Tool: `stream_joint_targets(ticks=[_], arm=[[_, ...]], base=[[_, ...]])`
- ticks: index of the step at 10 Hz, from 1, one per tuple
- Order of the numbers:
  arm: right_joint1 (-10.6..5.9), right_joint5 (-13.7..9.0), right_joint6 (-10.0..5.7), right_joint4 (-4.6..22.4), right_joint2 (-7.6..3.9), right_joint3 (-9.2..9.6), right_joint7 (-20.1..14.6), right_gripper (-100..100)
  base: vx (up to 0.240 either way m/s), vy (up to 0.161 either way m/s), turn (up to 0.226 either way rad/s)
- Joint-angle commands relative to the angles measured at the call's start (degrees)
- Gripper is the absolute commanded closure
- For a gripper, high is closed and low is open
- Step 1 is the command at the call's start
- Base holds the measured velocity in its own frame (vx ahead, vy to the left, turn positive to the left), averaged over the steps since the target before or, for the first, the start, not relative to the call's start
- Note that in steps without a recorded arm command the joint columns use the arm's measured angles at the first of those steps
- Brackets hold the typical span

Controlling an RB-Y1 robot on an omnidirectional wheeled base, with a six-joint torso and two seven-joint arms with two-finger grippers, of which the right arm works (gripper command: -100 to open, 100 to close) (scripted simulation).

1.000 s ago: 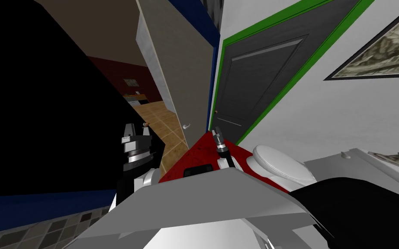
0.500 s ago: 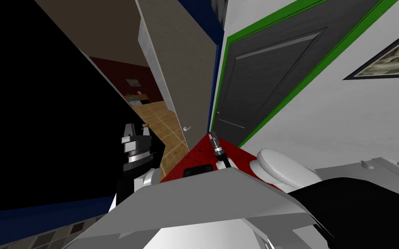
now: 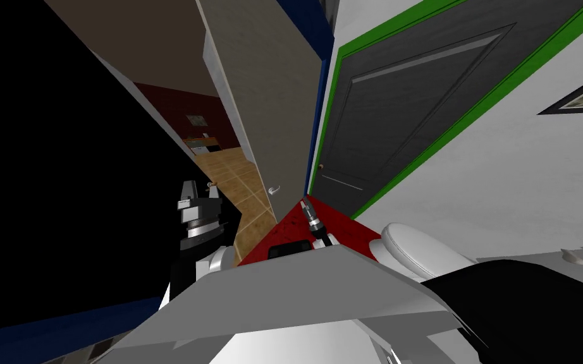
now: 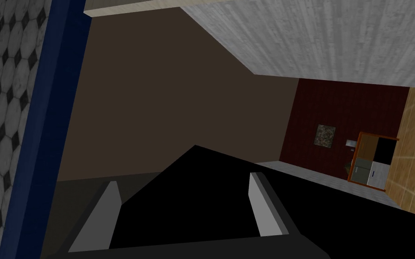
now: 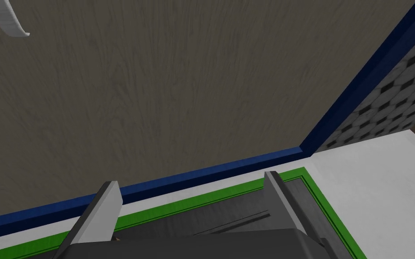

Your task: Push the door open

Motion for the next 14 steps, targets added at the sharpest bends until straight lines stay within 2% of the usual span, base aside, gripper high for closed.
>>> stream_joint_targets(ticks=[1,2,9,10,14], arm=[[-0.72,0.7,-0.78,2.8,-0.15,0.72,-0.5,-100],[-0.72,0.7,-0.78,2.8,-0.15,0.72,-0.5,-100],[-2.17,4.0,-3.32,11.9,-0.60,4.33,-2.2,-100],[-2.56,4.8,-3.99,14.3,-0.71,5.30,-2.7,-100],[-3.29,6.4,-5.26,18.8,-0.89,7.10,-3.5,-100]], base=[[0.107,-0.012,0.024],[0.071,-0.002,0.014],[0.088,0.000,0.028],[0.119,-0.016,0.039],[0.124,-0.006,0.030]])
